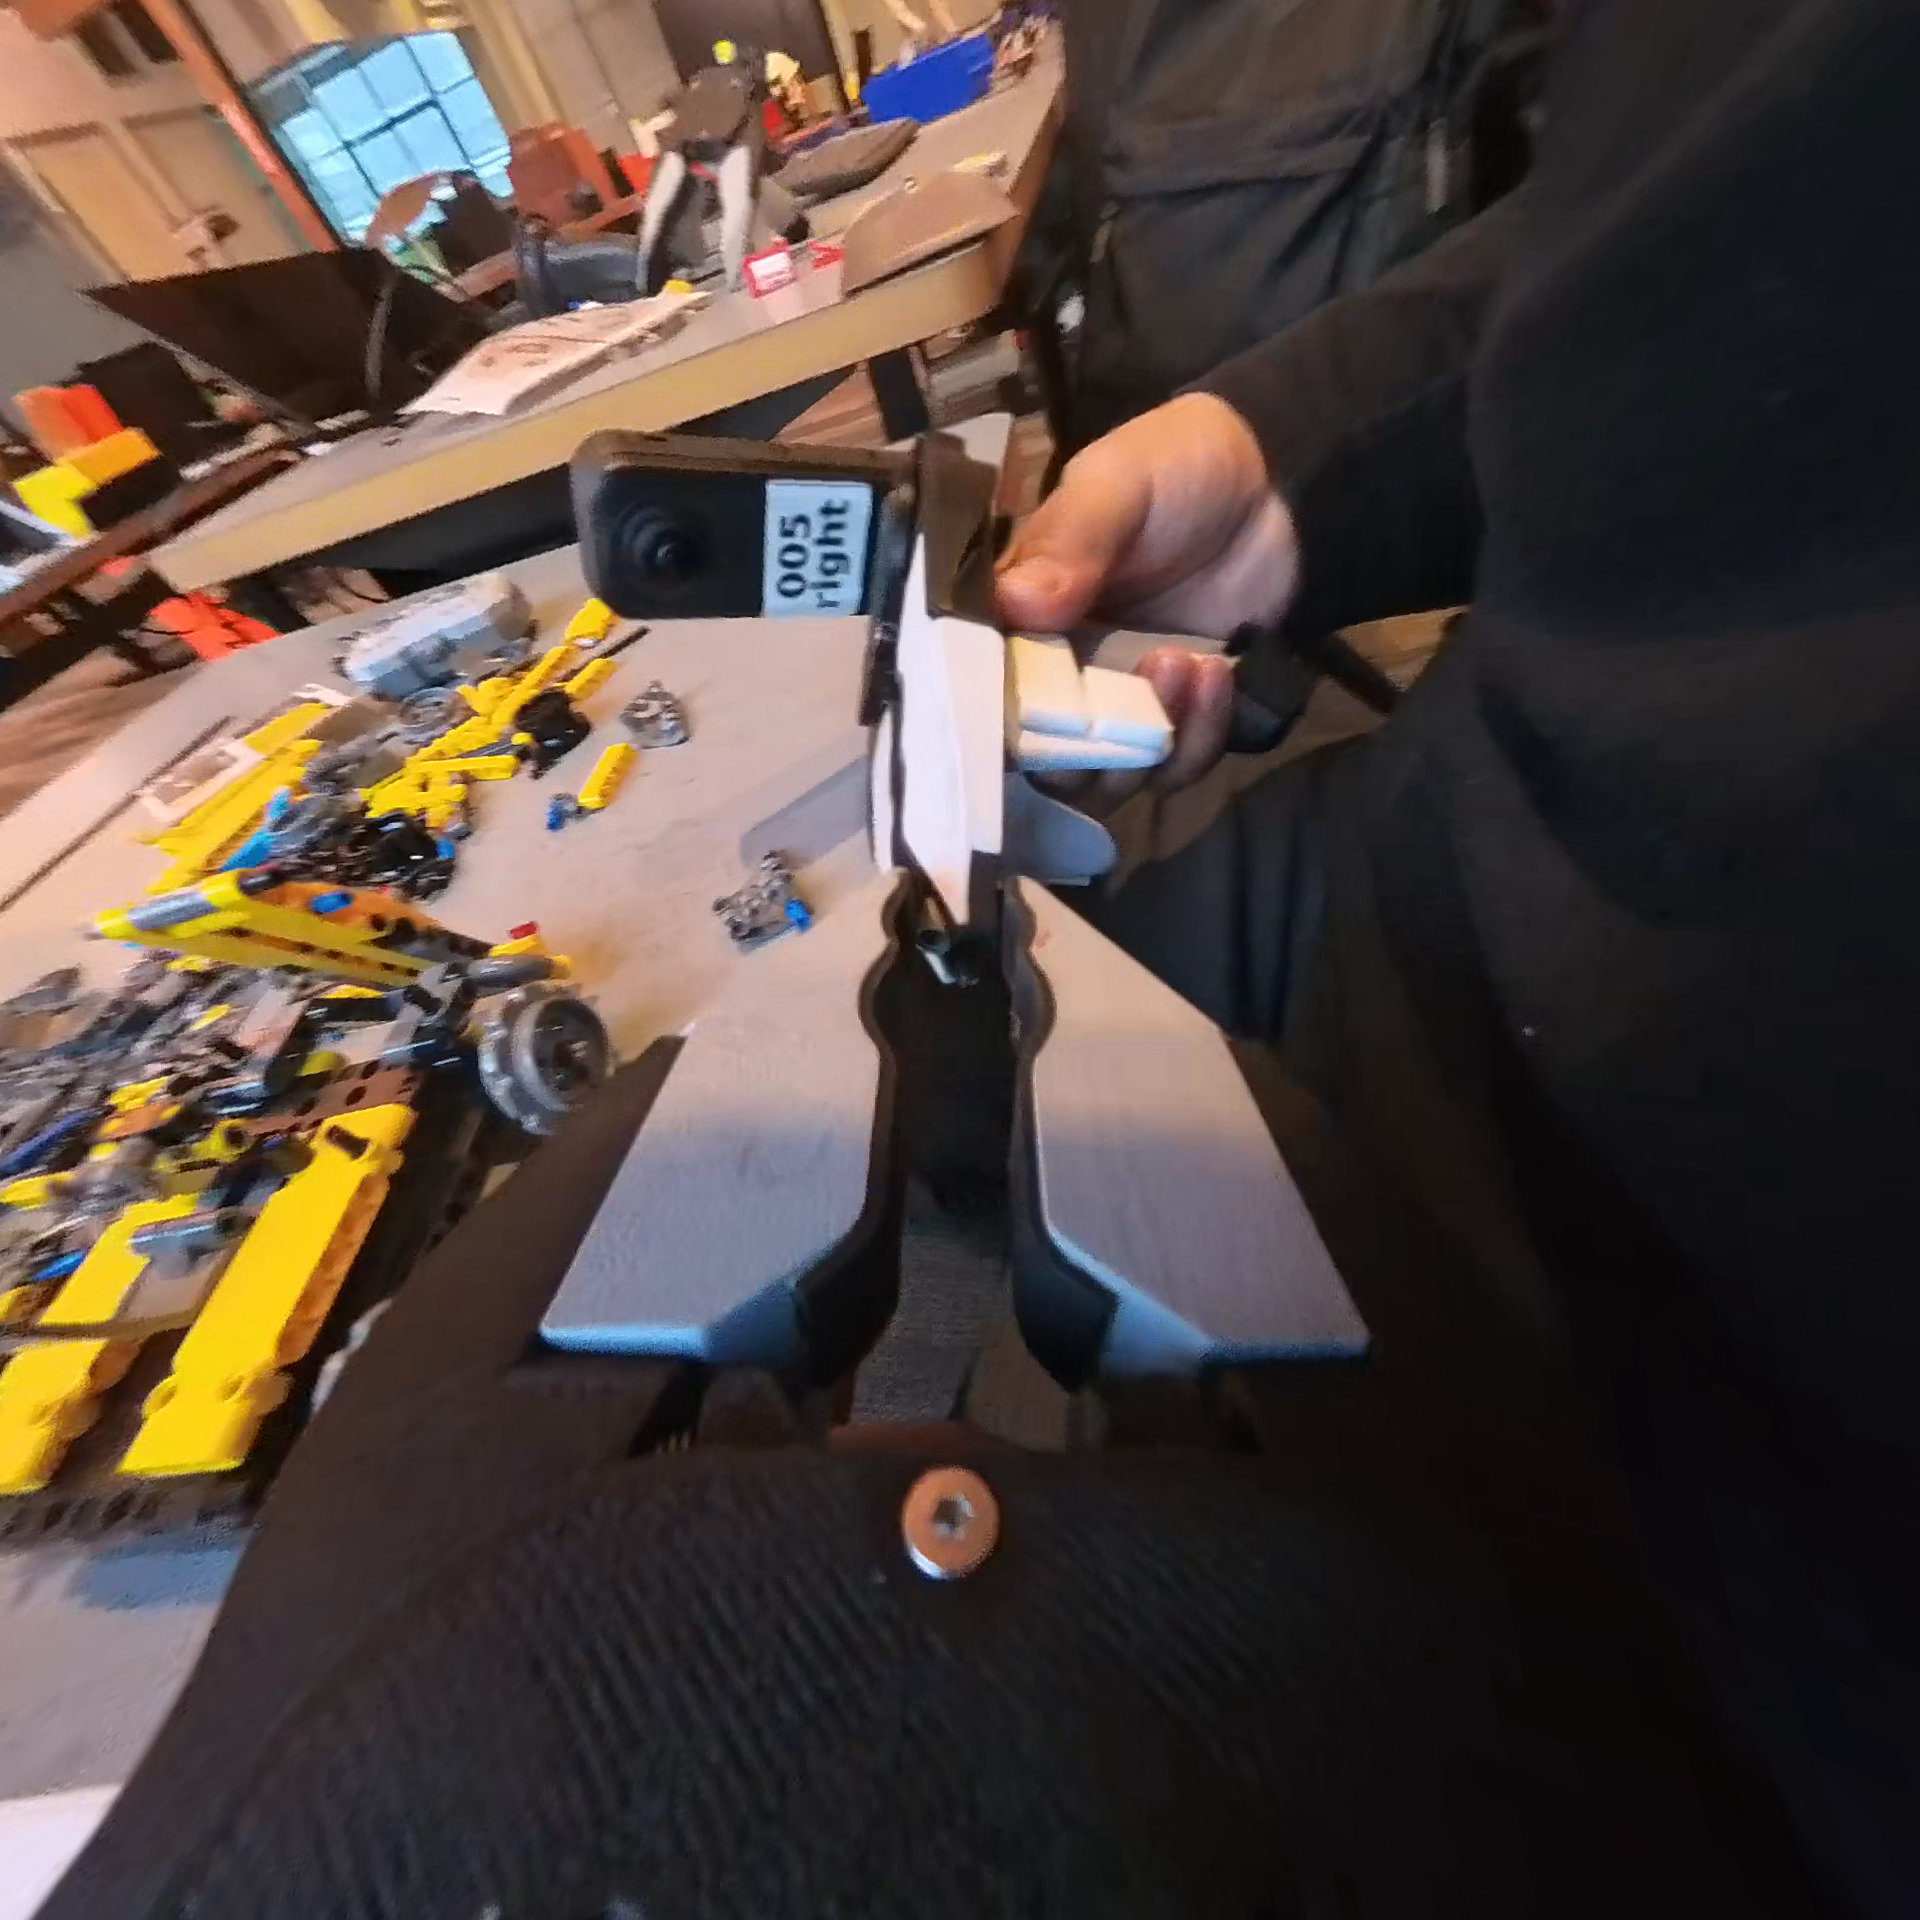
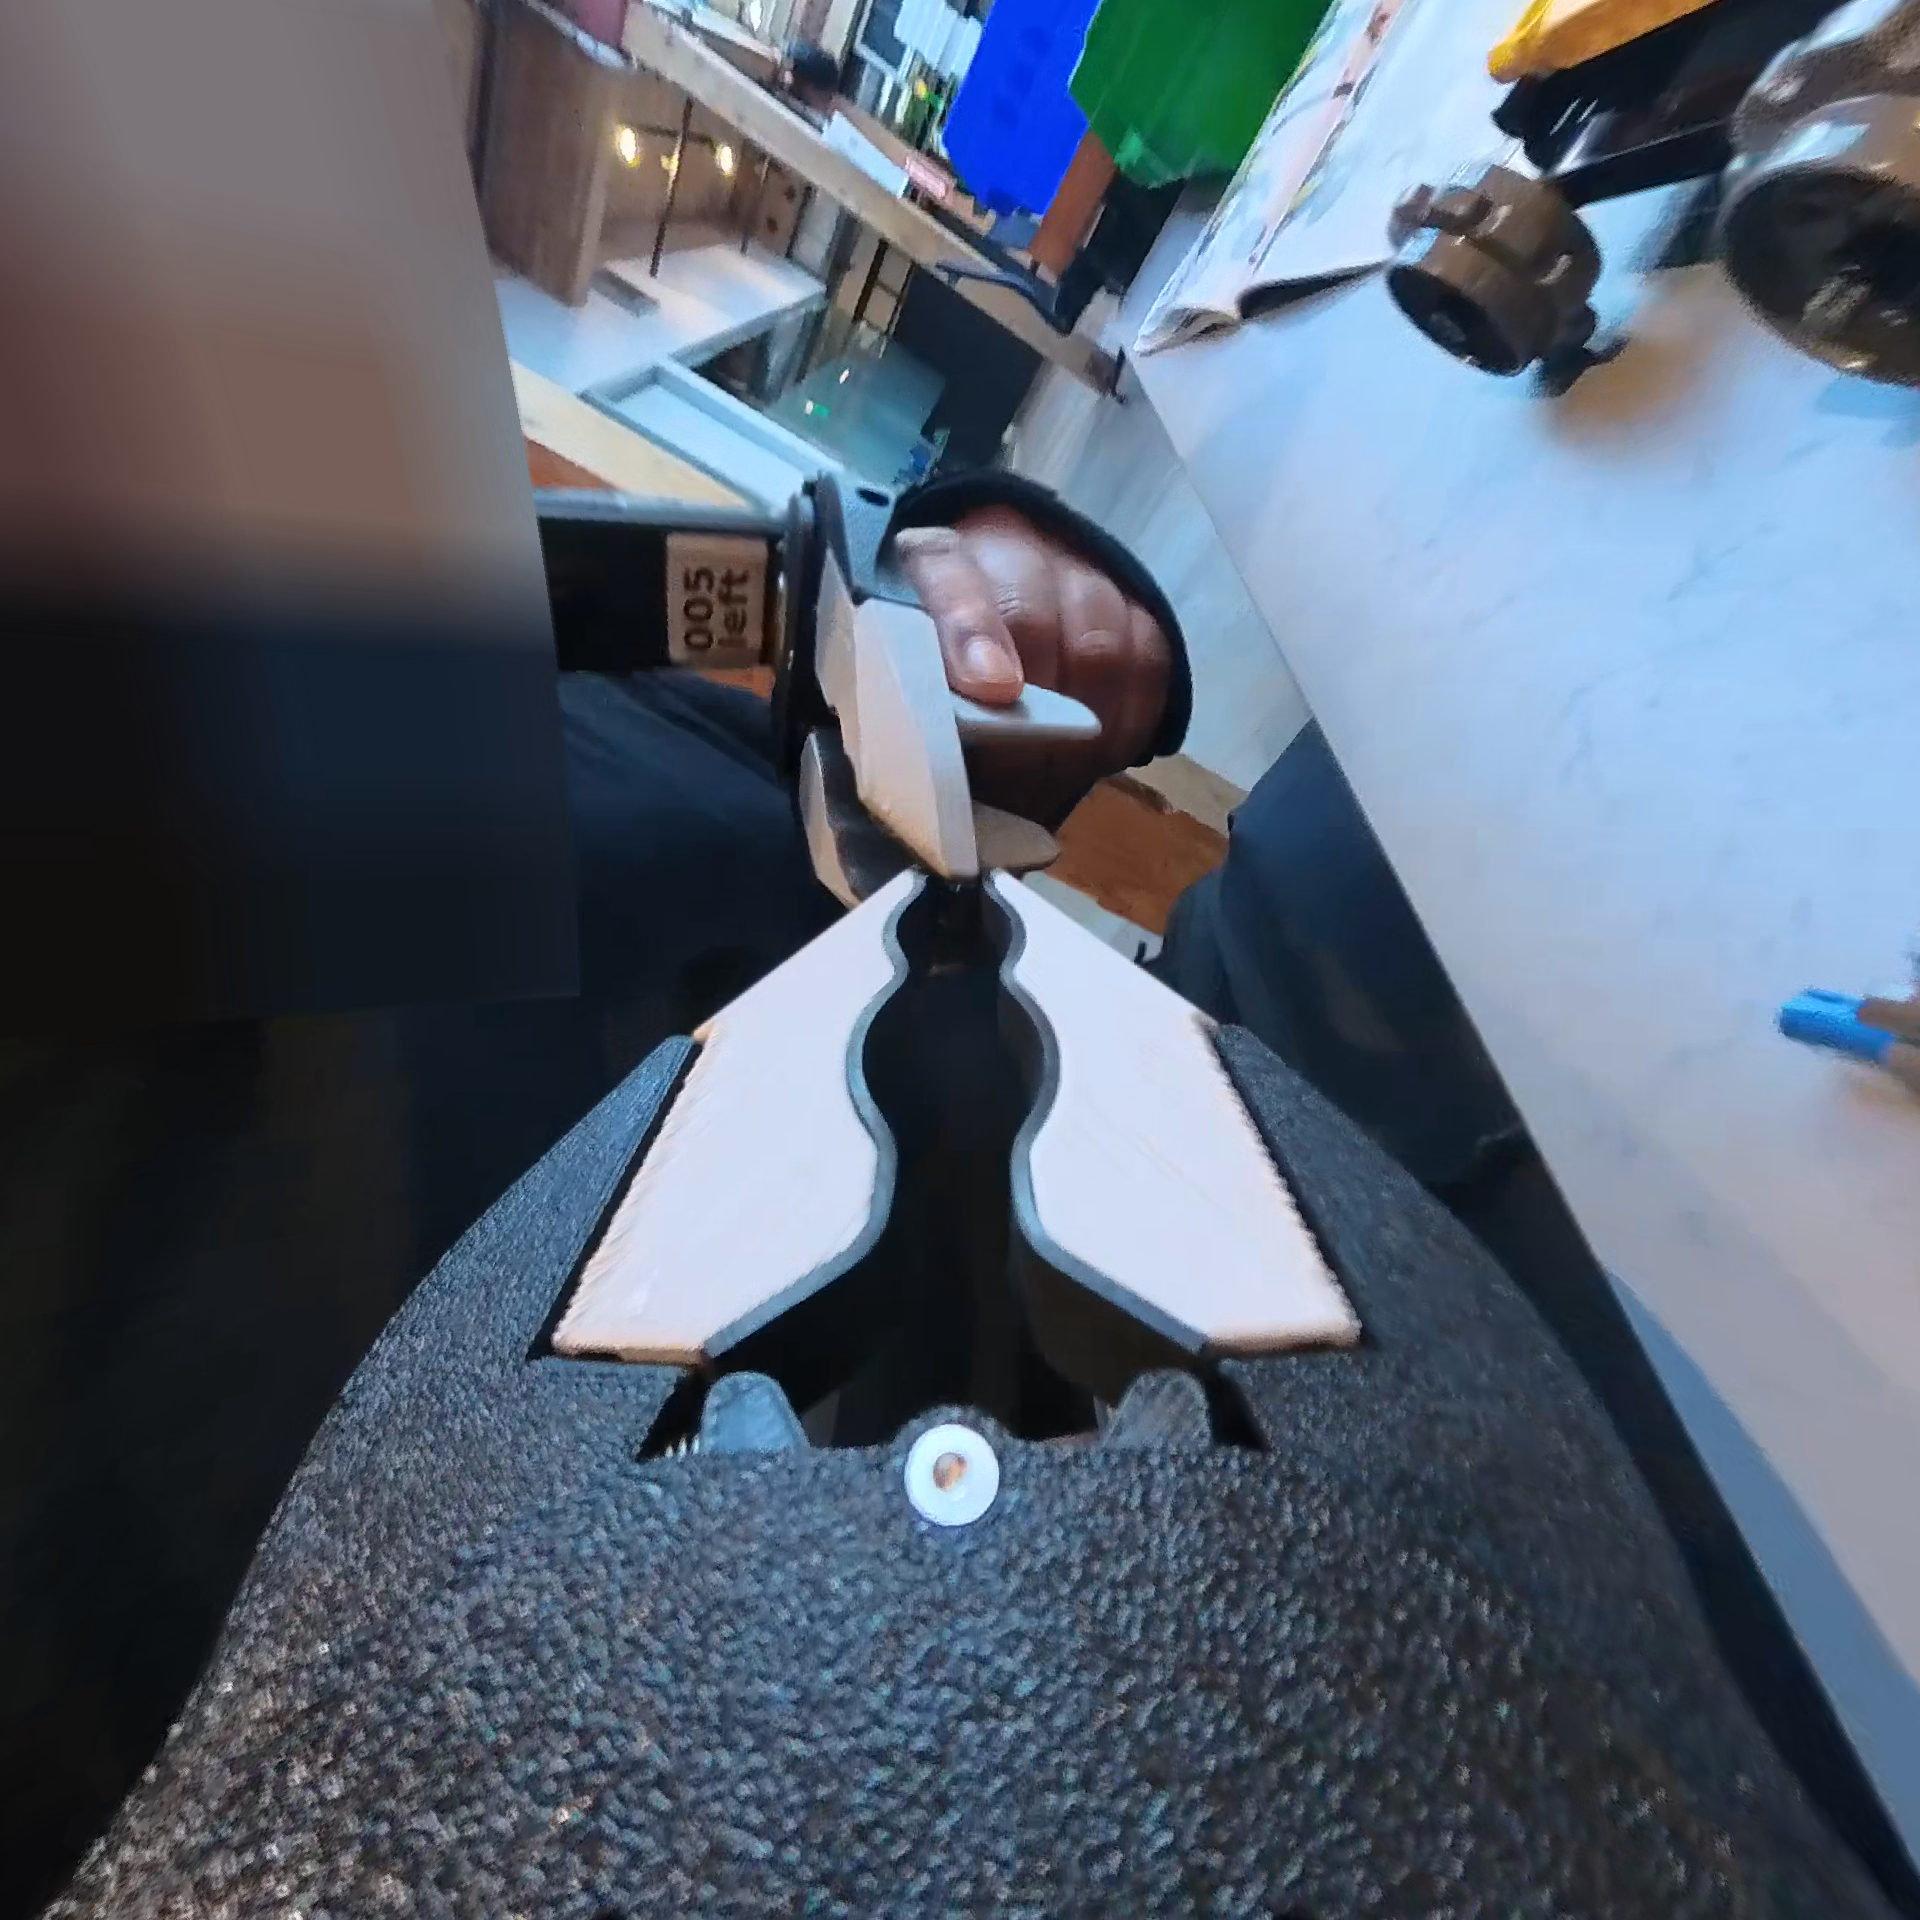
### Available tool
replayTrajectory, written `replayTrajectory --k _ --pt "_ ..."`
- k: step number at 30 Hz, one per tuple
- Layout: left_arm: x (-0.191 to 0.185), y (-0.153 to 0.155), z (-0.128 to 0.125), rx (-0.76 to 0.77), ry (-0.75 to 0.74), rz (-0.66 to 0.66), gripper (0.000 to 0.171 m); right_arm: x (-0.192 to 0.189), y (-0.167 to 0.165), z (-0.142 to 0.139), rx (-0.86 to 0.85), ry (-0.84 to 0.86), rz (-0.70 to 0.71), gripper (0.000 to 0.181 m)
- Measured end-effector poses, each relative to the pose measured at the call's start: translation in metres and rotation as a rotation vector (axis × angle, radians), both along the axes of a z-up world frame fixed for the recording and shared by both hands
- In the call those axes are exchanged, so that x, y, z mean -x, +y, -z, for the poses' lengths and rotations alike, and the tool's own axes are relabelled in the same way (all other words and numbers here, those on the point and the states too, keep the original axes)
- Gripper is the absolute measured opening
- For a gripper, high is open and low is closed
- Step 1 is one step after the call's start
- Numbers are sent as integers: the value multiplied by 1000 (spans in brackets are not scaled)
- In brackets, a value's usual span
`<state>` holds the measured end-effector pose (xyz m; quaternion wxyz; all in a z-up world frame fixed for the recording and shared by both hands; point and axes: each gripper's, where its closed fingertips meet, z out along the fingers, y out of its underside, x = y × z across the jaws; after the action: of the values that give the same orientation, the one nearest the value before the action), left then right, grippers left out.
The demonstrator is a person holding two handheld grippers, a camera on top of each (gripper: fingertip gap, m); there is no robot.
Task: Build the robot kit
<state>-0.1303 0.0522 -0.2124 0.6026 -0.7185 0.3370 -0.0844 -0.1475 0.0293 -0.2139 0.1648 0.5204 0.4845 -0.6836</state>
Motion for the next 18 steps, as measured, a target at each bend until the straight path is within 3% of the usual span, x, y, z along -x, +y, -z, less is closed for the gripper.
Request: replayTrajectory --k 1,18 --pt "-2 -2 1 19 -15 27 13 -2 -2 1 -15 -2 -17 9" --pt "-16 -17 11 175 -169 195 14 -14 -13 11 -57 -19 -76 11"
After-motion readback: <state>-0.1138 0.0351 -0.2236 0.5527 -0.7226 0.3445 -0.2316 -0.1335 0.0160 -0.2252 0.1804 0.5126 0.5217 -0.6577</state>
